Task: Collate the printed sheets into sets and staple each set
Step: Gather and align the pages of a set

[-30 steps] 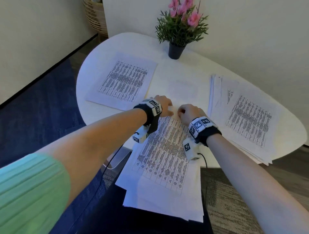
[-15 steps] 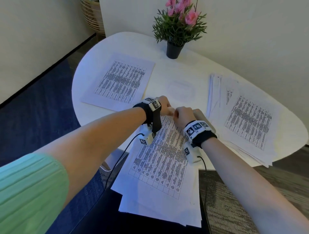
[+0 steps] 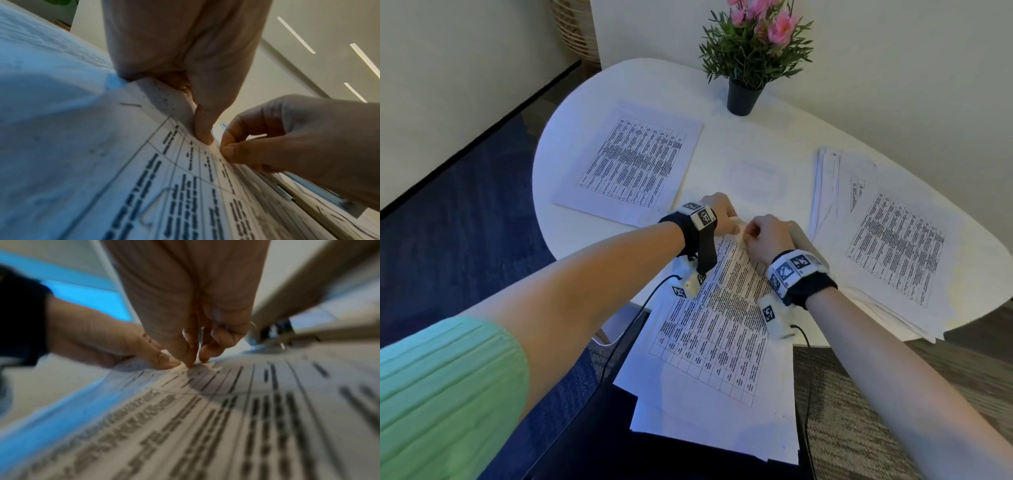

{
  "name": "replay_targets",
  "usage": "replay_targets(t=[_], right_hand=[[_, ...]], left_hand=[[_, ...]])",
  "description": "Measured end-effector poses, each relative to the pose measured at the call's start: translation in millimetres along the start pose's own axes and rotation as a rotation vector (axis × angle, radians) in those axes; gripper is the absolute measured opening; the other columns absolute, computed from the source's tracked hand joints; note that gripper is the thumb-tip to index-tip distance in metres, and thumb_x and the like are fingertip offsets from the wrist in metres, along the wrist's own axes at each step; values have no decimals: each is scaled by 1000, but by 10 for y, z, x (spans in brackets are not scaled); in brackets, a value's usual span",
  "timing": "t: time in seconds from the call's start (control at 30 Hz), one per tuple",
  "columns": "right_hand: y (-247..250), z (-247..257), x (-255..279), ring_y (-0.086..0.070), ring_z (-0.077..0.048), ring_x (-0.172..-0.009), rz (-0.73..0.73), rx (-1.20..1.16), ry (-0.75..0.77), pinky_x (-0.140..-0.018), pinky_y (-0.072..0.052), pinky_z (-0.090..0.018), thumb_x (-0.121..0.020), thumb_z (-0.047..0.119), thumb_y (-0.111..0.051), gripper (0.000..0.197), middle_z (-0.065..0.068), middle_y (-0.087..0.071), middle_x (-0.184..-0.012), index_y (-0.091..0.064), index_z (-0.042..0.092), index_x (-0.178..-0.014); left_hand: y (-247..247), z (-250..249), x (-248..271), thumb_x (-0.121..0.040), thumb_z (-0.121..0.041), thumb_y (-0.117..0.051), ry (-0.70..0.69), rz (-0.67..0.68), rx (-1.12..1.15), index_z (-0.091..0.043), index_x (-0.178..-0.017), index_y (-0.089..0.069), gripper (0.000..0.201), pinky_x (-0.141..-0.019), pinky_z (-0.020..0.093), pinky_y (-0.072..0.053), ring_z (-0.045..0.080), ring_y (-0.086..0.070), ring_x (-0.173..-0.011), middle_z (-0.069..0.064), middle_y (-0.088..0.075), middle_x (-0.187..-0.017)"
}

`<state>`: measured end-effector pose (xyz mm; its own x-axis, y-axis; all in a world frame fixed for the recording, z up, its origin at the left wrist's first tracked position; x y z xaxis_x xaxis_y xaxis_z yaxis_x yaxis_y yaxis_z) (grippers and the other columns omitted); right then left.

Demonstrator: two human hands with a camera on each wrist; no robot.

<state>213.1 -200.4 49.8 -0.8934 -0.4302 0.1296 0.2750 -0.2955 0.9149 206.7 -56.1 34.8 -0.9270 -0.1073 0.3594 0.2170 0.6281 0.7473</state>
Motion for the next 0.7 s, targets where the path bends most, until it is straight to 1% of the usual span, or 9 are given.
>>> replay_targets(t=[0.03, 0.07, 0.13, 0.23, 0.33, 0.4, 0.5, 0.6, 0.7], right_hand=[[-5, 30, -1, -62, -24, -86, -31, 41, 26, -79, -52, -34, -86, 14, -56, 15, -10, -66, -95, -69, 6, -90], [-11, 55, -1, -62, -25, -86, -48, 64, 46, -78, -52, -34, -86, 15, -56, 15, -10, -65, -93, -69, 7, -89], [-34, 98, -5, -62, -26, -85, -52, 110, 71, -75, -52, -34, -88, 14, -53, 18, -11, -65, -91, -68, 6, -87], [-59, 149, -18, -62, -28, -82, -18, 196, 40, -69, -49, -33, -91, 10, -51, 18, -14, -65, -93, -68, 2, -89], [-72, 153, -26, -62, -28, -78, 57, 173, -47, -62, -48, -31, -92, 10, -49, 18, -15, -65, -92, -65, 2, -90], [-67, 134, -23, -59, -26, -73, 80, 126, -73, -60, -45, -30, -93, 14, -46, 22, -15, -65, -91, -64, 2, -89], [-32, 104, -8, -58, -24, -79, 90, 52, -84, -67, -47, -31, -94, 15, -43, 23, -13, -65, -95, -63, 4, -96], [-11, 80, 3, -59, -24, -86, 91, -1, -103, -71, -48, -31, -95, 15, -43, 22, -11, -63, -97, -61, 4, -101], [14, 108, 10, -60, -27, -92, 96, 13, -94, -71, -46, -32, -95, 15, -42, 23, -12, -62, -98, -59, 3, -103]], left_hand=[[3, 14, -1, -83, -37, -68, -10, 11, 13, -20, -72, -70, 20, -57, 28, -44, 17, -51, -55, -2, -55, -60], [3, 20, 3, -85, -36, -65, -16, 20, 25, -19, -60, -61, 31, -55, 27, -37, 18, -43, -52, -2, -48, -55], [5, 25, -13, -89, -36, -60, -34, 26, 37, -21, -53, -54, 39, -56, 27, -33, 18, -40, -52, -1, -44, -54], [38, 26, -11, -90, -38, -59, -49, 52, 68, -27, -68, -65, 26, -61, 29, -38, 19, -46, -61, 2, -54, -63], [24, 66, -11, -90, -34, -60, -46, 66, 131, -13, -87, -73, 25, -57, 26, -33, 16, -40, -57, -1, -47, -60], [-6, 88, -7, -87, -34, -61, -28, 42, 132, -10, -90, -74, 28, -57, 27, -35, 16, -43, -58, -1, -51, -61], [-24, 89, 0, -84, -37, -64, 3, 6, 122, -20, -90, -76, 21, -63, 28, -46, 16, -56, -62, -4, -65, -70], [-15, 18, 43, -85, -35, -65, 5, -28, 127, -25, -93, -75, 17, -67, 27, -52, 12, -62, -67, -3, -71, -79], [-13, -56, 92, -87, -31, -65, -19, -59, 100, -22, -97, -75, 17, -60, 21, -49, 6, -60, -67, -4, -70, -83]])
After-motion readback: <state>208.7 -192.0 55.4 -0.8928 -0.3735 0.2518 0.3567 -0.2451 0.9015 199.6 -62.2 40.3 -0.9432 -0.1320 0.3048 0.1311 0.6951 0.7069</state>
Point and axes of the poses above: each hand's wrist, its own x-axis away from the middle knuckle, its own y-axis out of the back of the hand, z = x × y, the point moved 1 cm from there along -x, towards the middle knuckle
